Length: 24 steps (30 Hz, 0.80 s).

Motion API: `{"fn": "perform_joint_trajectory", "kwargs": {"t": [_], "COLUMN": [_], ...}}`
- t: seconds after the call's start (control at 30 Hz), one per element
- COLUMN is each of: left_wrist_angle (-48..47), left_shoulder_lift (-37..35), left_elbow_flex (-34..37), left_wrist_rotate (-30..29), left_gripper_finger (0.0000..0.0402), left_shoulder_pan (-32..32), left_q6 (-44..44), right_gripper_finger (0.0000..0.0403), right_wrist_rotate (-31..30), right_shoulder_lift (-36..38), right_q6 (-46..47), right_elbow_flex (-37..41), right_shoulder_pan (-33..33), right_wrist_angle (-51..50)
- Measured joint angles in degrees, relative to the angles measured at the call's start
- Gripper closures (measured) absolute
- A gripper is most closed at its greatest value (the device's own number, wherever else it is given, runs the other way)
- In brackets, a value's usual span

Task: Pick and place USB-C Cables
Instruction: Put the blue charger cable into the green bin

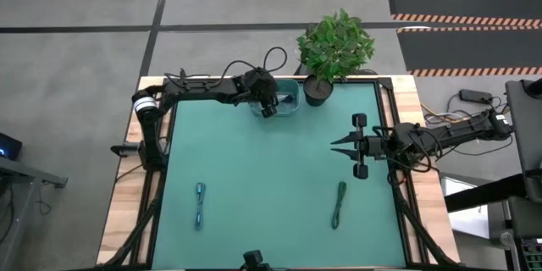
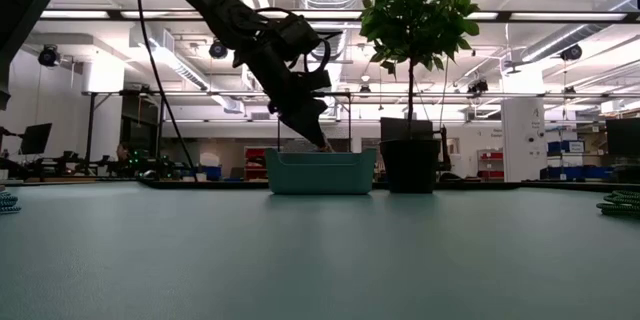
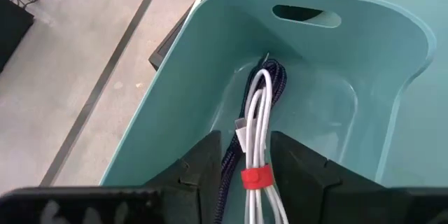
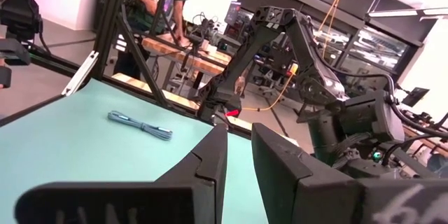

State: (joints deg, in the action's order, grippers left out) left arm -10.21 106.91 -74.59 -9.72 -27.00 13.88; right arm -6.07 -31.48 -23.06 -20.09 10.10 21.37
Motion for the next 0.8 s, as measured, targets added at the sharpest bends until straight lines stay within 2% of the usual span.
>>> {"fn": "perform_joint_trajectory", "kwargs": {"t": [0.17, 0.37, 0.8], "left_wrist_angle": [-0.2, 0.2, -1.9], "left_shoulder_lift": [-0.2, -4.3, -12.5], "left_elbow_flex": [-0.2, -0.2, 0.0], "left_wrist_rotate": [0.0, -0.1, -0.2], "left_gripper_finger": [0.0292, 0.0292, 0.0292], "left_shoulder_pan": [0.4, 2.8, 14.4], "left_q6": [0.0, -0.1, -4.1], "right_gripper_finger": [0.0344, 0.0344, 0.0344], "right_wrist_rotate": [0.0, 0.0, 0.0], "right_shoulder_lift": [0.0, 0.0, 0.0], "right_q6": [-1.1, -3.1, -3.2], "right_elbow_flex": [0.0, 0.0, 0.0], "right_shoulder_pan": [0.0, 0.0, 0.0], "right_wrist_angle": [0.2, 0.3, 0.6]}}
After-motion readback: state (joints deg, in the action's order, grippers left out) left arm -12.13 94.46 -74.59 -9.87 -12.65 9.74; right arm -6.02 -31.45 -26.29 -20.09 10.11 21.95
